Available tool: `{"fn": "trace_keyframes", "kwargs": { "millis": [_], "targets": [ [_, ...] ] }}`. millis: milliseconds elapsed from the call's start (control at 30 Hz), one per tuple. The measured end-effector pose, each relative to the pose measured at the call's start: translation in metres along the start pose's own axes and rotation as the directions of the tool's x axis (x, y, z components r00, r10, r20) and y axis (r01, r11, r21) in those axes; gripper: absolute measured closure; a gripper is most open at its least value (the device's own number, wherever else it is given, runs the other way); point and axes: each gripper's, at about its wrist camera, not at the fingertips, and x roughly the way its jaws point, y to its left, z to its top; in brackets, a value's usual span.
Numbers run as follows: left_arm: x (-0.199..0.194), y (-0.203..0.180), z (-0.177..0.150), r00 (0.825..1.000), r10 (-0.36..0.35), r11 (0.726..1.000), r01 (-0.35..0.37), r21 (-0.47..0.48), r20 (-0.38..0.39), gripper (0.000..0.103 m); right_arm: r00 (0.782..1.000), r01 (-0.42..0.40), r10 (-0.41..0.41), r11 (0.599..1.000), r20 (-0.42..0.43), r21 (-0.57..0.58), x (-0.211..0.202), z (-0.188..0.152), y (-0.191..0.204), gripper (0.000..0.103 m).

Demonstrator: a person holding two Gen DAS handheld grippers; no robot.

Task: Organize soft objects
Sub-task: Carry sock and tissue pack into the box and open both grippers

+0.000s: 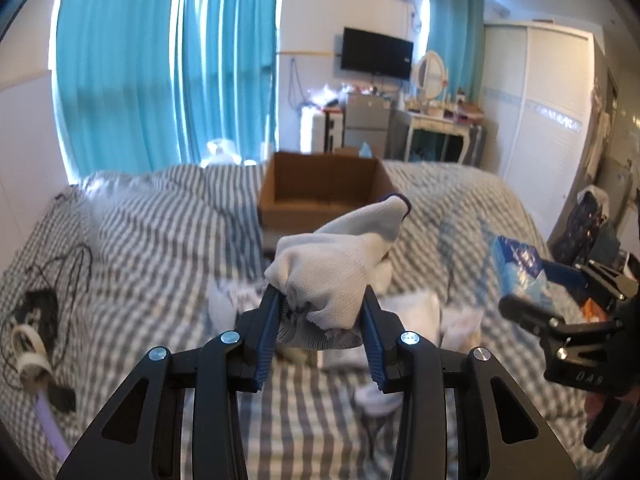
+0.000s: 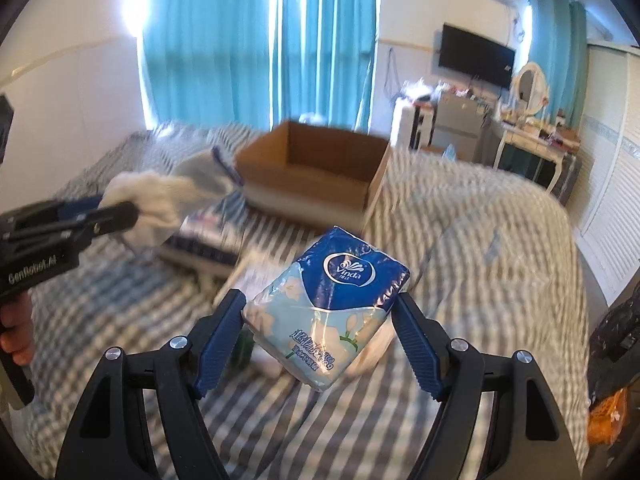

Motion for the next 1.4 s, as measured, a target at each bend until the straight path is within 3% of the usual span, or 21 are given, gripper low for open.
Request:
{"fn": "trace_keyframes", "kwargs": {
  "millis": [267,367,467,733,900,1067,1200,1267,1400],
  "targets": [
    [0.031,0.000,0.065,0.999,-0.005,1.000,0.005,-0.003,0.040,0.066,0.992,0.017,-0.014,1.000,0.125,-0.025,-0.006,0.078,-0.022,0.028],
    [0.051,0.002,0.087,0.998,0.030,0.999,-0.031,0.018,0.060,0.066,0.988,0.000,0.006,0.999,0.152,-0.036,0.006,0.110,-0.029,0.028],
    [0.079,0.006,0.108,0.995,0.056,0.997,-0.059,0.040,0.089,0.065,0.987,0.021,-0.014,0.999,0.160,-0.039,0.027,0.143,-0.033,0.028],
    [0.174,0.027,0.140,0.996,0.074,0.997,-0.074,0.011,0.044,0.065,0.988,0.003,0.008,0.997,0.152,-0.075,0.114,0.215,-0.042,0.028],
    [0.228,0.030,0.136,0.997,0.080,0.996,-0.079,0.045,-0.023,0.065,0.992,-0.022,0.035,0.994,0.117,-0.106,0.176,0.236,-0.050,0.028],
    [0.257,0.027,0.130,0.995,0.087,0.994,-0.084,0.066,-0.054,0.061,0.998,-0.058,0.060,0.992,0.017,-0.113,0.244,0.232,-0.062,0.028],
    [0.261,0.031,0.127,0.997,0.071,0.997,-0.070,0.023,-0.042,0.050,1.000,-0.024,0.026,0.994,0.012,-0.107,0.267,0.223,-0.074,0.028],
    [0.260,0.031,0.130,0.996,0.076,0.997,-0.075,0.013,-0.051,0.046,1.000,-0.019,0.020,0.997,0.009,-0.073,0.270,0.219,-0.083,0.016],
    [0.241,0.022,0.134,0.994,0.103,0.994,-0.102,0.031,-0.027,0.040,0.998,-0.028,0.031,0.998,0.048,-0.062,0.252,0.215,-0.088,0.013]
  ]
}}
